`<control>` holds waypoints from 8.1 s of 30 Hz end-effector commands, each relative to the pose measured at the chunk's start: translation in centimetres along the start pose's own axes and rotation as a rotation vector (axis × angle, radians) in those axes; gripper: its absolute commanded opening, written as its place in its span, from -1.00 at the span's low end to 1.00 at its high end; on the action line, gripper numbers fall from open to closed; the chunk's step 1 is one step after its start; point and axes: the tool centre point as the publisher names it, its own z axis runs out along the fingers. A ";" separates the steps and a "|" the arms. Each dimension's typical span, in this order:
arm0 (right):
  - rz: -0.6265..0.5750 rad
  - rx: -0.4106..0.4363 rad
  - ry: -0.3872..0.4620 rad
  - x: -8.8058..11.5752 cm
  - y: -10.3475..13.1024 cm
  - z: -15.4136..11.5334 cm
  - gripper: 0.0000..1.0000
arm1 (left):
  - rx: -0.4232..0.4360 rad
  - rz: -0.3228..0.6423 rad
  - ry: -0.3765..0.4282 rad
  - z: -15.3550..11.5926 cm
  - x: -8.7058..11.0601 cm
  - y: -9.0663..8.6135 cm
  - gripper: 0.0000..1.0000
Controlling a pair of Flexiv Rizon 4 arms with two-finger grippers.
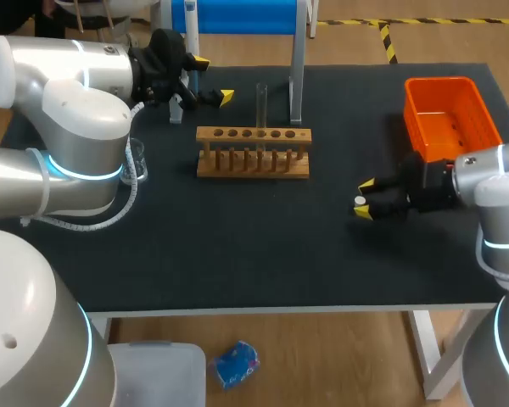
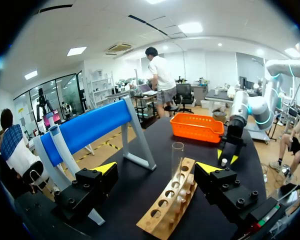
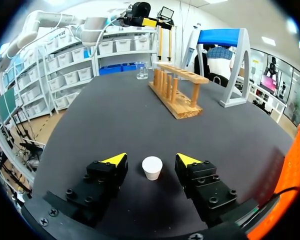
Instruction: Invert the test tube, pick up the pipette, mount the tip to pipette, aspirate from beaker and dispense into the tube, eject the tip, return the pipette, and cap with the stopper.
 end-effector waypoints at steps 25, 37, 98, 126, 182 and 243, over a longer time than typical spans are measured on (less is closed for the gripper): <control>0.000 -0.005 0.006 -0.5 -0.2 0.7 -1.00 | 0.005 0.001 -0.001 0.1 0.0 0.1 1.00; -0.002 -0.014 -0.004 -0.6 0.0 0.4 -1.00 | 0.005 0.001 -0.001 0.1 0.0 0.1 1.00; -0.248 -0.059 -0.110 -2.4 21.8 -7.0 -1.00 | 0.005 0.001 -0.001 0.1 0.0 0.1 1.00; -0.354 -0.167 0.135 -8.7 33.3 8.4 -1.00 | 0.005 0.001 -0.001 0.1 0.0 0.1 1.00; -0.190 -0.113 0.133 -6.4 29.0 8.6 -1.00 | 0.005 0.001 -0.001 0.1 0.0 0.1 1.00; -0.241 -0.554 0.289 -6.6 34.1 5.0 -1.00 | 0.005 0.001 -0.001 0.1 0.0 0.1 1.00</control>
